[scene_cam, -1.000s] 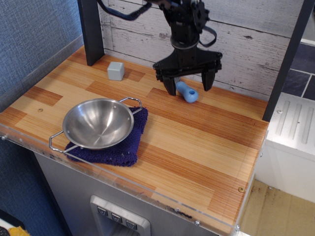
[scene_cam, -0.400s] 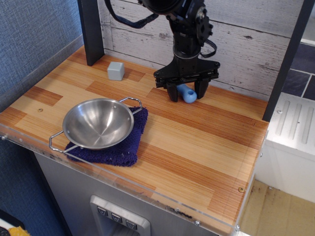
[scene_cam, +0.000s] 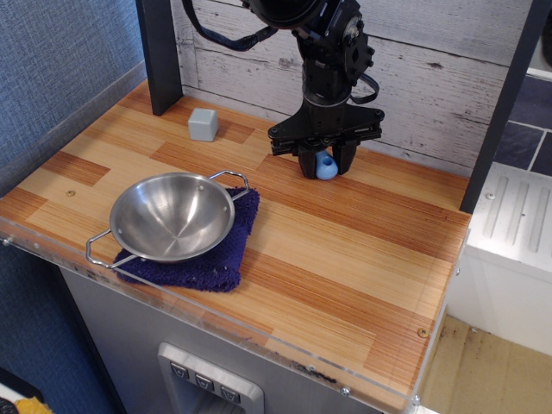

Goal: Move the spatula keep it right side of the pot

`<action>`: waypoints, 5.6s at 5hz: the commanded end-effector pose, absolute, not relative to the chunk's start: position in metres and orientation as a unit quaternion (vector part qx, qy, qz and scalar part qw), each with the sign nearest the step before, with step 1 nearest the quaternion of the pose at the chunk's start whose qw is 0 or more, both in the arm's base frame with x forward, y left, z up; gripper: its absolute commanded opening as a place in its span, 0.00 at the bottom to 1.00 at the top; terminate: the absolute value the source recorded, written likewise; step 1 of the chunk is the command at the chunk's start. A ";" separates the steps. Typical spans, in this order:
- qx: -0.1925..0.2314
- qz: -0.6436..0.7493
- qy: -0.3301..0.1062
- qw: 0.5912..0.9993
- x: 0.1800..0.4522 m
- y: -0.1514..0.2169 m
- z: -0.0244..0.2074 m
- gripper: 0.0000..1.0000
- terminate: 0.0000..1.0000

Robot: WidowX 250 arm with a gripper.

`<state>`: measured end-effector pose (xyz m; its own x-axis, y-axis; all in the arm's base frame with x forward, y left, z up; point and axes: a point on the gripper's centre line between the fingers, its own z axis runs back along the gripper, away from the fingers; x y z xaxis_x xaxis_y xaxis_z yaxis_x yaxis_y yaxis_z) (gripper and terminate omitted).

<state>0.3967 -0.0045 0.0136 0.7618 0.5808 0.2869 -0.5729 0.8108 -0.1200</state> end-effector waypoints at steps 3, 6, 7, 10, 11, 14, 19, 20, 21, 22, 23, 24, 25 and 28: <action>-0.038 0.310 -0.228 0.922 0.386 0.001 0.093 0.00 0.00; -0.045 0.209 -0.229 0.950 0.307 -0.056 0.106 0.00 0.00; -0.039 0.185 -0.213 0.959 0.273 -0.064 0.090 0.00 0.00; -0.005 0.128 -0.174 0.976 0.252 -0.050 0.041 0.00 0.00; 0.003 0.117 -0.167 0.979 0.255 -0.045 0.032 0.00 0.00; -0.003 0.085 -0.154 0.984 0.261 -0.037 0.023 1.00 0.00; -0.026 0.113 -0.242 0.963 0.250 -0.046 0.110 1.00 0.00; -0.026 0.113 -0.242 0.963 0.250 -0.046 0.110 1.00 0.00; -0.026 0.113 -0.242 0.963 0.250 -0.046 0.110 1.00 0.00; -0.026 0.113 -0.242 0.963 0.250 -0.046 0.110 1.00 0.00; -0.026 0.113 -0.242 0.963 0.250 -0.046 0.110 1.00 0.00; -0.026 0.113 -0.242 0.963 0.250 -0.046 0.110 1.00 0.00; -0.026 0.113 -0.242 0.963 0.250 -0.046 0.110 1.00 0.00; -0.026 0.113 -0.242 0.963 0.250 -0.046 0.110 1.00 0.00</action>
